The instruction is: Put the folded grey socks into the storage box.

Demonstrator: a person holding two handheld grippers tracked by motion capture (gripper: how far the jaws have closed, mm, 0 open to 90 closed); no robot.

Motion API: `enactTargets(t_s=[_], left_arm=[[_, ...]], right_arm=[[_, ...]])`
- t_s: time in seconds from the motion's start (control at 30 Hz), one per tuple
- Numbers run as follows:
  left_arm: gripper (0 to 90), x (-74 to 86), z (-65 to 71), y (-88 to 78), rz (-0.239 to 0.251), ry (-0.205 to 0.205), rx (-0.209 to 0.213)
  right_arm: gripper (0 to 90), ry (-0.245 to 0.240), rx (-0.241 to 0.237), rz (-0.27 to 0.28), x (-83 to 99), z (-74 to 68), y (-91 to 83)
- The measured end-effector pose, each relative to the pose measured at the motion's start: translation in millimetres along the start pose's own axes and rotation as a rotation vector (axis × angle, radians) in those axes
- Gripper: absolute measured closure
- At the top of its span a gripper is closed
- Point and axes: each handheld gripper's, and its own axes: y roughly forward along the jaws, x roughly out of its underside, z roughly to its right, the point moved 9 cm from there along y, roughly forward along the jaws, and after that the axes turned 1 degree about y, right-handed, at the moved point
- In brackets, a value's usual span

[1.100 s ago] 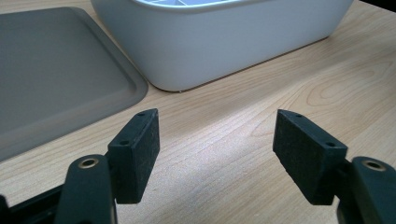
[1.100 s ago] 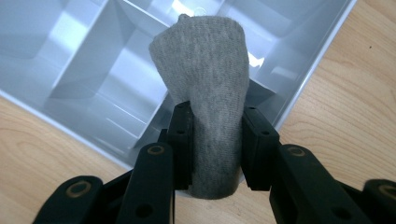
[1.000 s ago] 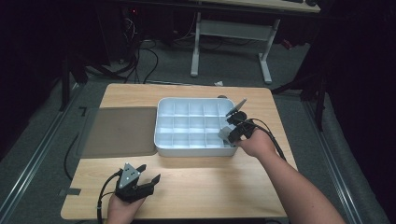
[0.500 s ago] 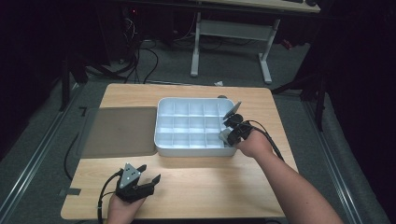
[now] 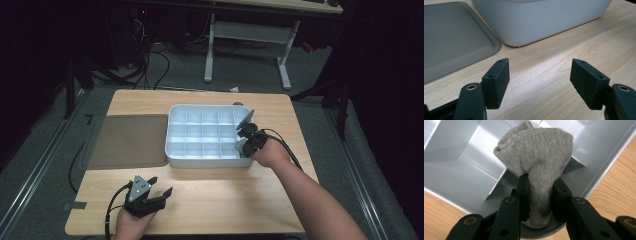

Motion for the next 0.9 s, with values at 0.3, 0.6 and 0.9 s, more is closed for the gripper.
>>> enactTargets(t_s=[0.3, 0.6, 0.9], left_arm=[[32.3, 0.0, -0.2, -0.2, 0.0, 0.001, 0.0], [32.3, 0.2, 0.0, 0.0, -0.002, 0.002, 0.001], [32.5, 0.2, -0.2, -0.1, -0.001, 0.003, -0.001]], right_arm=[[72.2, -0.008, 0.009, -0.035, -0.7, -1.0, 3.9], [72.2, -0.03, 0.011, -0.065, -2.3, -0.4, 5.5], [72.1, -0.026, 0.012, -0.079, -1.7, -1.4, 11.6]])
